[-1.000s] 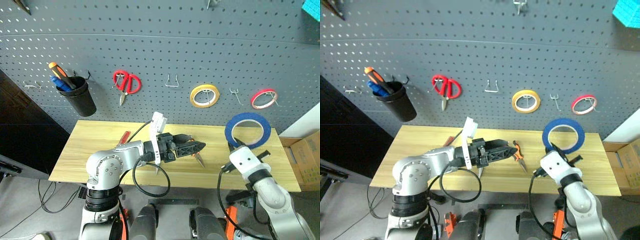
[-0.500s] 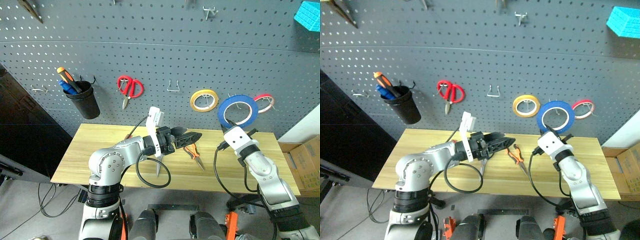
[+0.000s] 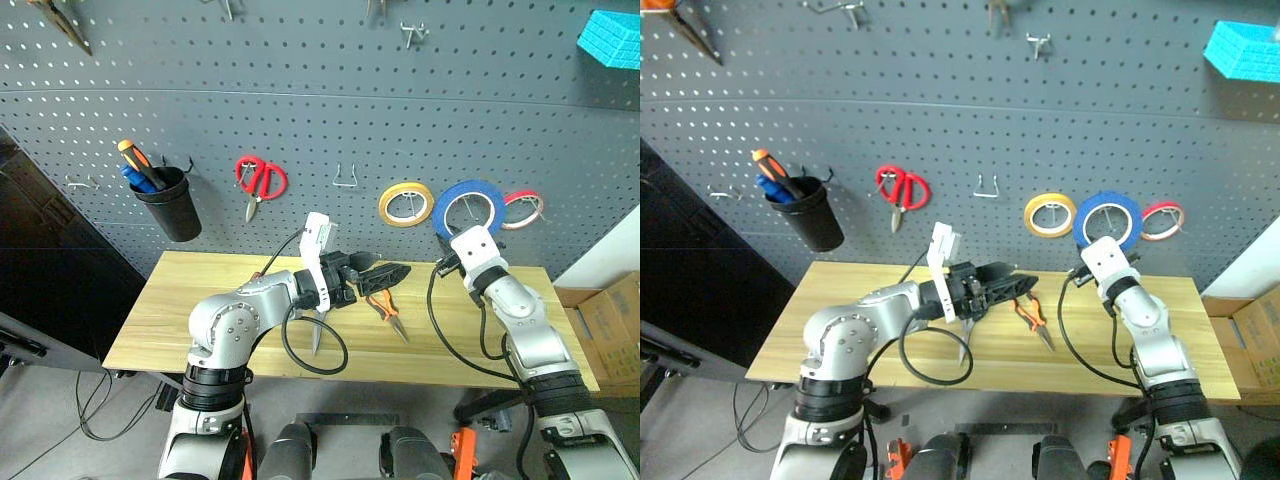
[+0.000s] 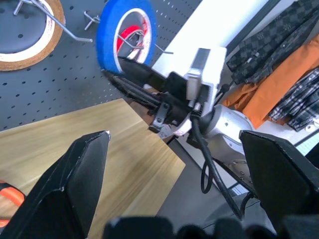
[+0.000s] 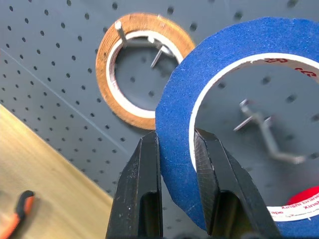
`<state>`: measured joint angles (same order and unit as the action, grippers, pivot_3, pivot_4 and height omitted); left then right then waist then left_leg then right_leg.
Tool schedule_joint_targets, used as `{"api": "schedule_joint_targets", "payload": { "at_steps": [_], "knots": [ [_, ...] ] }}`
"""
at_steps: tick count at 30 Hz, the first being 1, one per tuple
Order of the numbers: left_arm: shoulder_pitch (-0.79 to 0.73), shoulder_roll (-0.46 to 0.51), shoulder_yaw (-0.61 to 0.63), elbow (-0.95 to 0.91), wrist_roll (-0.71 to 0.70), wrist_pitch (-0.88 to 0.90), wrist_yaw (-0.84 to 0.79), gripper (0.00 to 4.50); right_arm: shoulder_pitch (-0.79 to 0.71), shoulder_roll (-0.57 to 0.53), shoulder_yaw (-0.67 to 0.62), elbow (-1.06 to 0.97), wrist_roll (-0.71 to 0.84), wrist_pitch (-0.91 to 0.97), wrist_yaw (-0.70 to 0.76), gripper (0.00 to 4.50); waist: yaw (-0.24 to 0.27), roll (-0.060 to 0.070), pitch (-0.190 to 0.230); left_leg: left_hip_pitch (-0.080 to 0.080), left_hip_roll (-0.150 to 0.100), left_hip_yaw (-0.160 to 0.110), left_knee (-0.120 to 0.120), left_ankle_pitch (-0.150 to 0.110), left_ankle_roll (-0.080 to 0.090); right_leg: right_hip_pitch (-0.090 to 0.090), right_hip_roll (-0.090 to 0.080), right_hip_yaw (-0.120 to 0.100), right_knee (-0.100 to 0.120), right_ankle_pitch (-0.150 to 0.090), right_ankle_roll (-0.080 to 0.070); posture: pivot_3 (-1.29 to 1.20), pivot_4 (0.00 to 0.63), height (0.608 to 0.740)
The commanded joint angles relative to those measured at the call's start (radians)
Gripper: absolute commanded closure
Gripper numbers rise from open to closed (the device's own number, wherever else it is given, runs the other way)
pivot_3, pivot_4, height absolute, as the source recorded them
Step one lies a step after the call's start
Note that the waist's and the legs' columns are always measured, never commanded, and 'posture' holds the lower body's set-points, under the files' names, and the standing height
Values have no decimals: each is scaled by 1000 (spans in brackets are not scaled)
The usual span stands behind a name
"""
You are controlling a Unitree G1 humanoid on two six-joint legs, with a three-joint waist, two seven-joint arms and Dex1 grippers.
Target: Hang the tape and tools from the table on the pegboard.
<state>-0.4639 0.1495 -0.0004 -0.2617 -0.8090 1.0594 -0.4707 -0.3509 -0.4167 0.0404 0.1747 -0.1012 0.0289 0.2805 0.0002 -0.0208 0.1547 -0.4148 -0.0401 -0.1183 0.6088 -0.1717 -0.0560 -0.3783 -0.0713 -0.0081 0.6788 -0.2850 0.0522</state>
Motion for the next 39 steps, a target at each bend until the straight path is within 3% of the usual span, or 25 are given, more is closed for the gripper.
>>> {"api": "schedule_joint_targets", "payload": {
  "at_steps": [1,10,16,20,22,25,27,33,39],
  "knots": [
    [-16,-11,-6,-17,-6,-25,1,0,-21,1,-46,-21,16,22,-21,3020,0,0,0,0,0,0,0,0,0,0,0,0,0,0,0,77,51,740],
    [-22,-10,-2,-25,-12,-26,7,0,50,19,-50,-108,16,69,-32,14,-1,1,-1,0,0,0,0,0,0,0,0,0,1,0,0,65,56,740],
    [5,16,18,-20,20,-57,31,0,204,53,-41,-300,21,172,-40,14,0,1,-1,0,0,0,0,0,0,0,0,0,1,0,0,72,65,740],
    [98,60,-10,-15,126,-123,70,0,324,81,-3,-473,41,289,-9,14,-4,3,-3,1,1,0,-1,0,0,0,0,1,1,0,0,73,91,740],
    [162,65,-17,-44,145,-118,96,0,325,103,23,-523,54,450,4,14,-4,3,-3,1,1,0,-1,0,1,-1,0,1,1,0,0,75,112,740],
    [249,63,-16,-73,175,-121,139,0,243,131,80,-505,77,747,34,14,-3,2,-1,2,1,0,0,1,2,0,0,1,1,-3,-2,82,143,740],
    [281,48,-4,-78,181,-124,168,0,178,147,93,-473,93,846,48,14,1,1,8,2,1,-2,0,2,4,0,0,0,1,-2,-5,91,164,740],
    [330,62,-26,-72,224,-119,195,0,-44,196,83,-234,133,1035,59,14,15,2,34,0,3,-7,0,3,5,0,-1,-2,1,-1,-6,125,217,740],
    [330,51,-14,-74,218,-123,190,0,-216,203,48,-13,171,1101,67,14,23,2,61,-4,1,-6,-2,4,7,-3,-1,-1,0,-1,-6,150,257,740]
  ]
}}
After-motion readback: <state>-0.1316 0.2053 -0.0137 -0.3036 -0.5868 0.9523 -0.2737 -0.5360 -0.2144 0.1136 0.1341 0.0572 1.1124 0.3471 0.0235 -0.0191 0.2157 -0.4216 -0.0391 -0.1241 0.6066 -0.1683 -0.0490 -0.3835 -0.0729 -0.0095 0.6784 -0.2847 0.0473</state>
